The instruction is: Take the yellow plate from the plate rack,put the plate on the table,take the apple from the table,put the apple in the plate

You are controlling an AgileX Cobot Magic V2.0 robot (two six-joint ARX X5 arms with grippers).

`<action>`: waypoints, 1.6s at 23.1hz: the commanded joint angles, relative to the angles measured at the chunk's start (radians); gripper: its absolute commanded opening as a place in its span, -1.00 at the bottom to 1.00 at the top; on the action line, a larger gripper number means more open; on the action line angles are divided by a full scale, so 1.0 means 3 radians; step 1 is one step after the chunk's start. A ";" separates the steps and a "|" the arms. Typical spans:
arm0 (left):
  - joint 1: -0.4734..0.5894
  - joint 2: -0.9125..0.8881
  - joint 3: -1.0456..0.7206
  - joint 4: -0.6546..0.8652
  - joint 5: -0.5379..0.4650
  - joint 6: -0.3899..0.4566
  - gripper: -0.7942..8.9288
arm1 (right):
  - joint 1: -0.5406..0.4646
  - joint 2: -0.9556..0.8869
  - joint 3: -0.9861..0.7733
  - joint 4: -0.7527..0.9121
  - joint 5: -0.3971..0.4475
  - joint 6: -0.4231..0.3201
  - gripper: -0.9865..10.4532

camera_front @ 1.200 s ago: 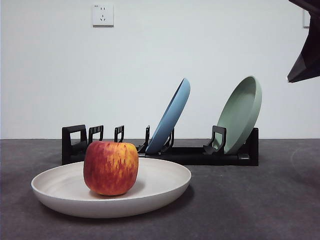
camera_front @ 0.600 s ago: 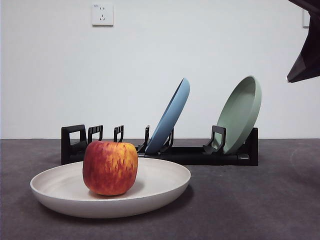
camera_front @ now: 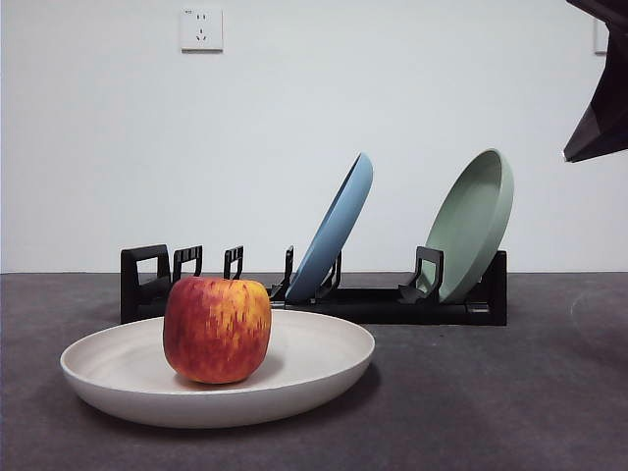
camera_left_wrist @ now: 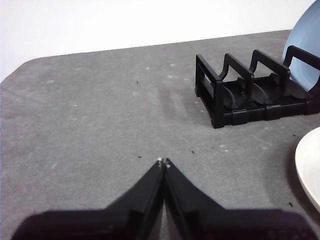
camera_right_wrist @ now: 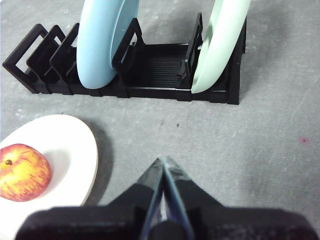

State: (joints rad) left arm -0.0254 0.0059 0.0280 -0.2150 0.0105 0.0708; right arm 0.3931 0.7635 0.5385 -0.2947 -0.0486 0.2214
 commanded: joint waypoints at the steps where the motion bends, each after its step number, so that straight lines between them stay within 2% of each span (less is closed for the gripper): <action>1: 0.0000 -0.0013 -0.0037 -0.0009 -0.0017 0.0013 -0.84 | -0.0001 0.0001 -0.0008 0.0020 0.0010 0.0029 -0.82; 17: 0.0000 -0.0009 -0.0036 -0.0011 -0.0019 0.0013 -0.84 | 0.0005 -0.0038 -0.0008 -0.0024 0.0010 0.0018 -0.82; 19: 0.0000 -0.0009 -0.0036 -0.0010 -0.0019 0.0013 -0.84 | -0.0017 -0.0226 -0.0008 -0.0137 0.0100 0.0015 -0.82; 23: 0.0000 -0.0009 -0.0036 -0.0010 -0.0019 0.0013 -0.84 | -0.0158 -0.0748 -0.0084 -0.0193 0.0622 -0.0242 -0.82; 30: 0.0000 -0.0009 -0.0036 -0.0010 -0.0019 0.0013 -0.84 | -0.0905 -0.1807 -0.0804 -0.0118 0.0582 -0.0479 -0.82; 33: 0.0000 -0.0009 -0.0036 -0.0010 -0.0019 0.0013 -0.84 | -0.0988 -0.2127 -0.1197 0.0136 0.0380 -0.0570 -0.82; 37: 0.0000 -0.0009 -0.0036 -0.0010 -0.0019 0.0013 -0.84 | -0.0988 -0.2318 -0.1439 0.0294 0.0203 -0.0657 -0.82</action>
State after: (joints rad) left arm -0.0254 0.0059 0.0280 -0.2146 0.0097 0.0708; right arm 0.0978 0.0772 0.1207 -0.2214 0.0204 0.0456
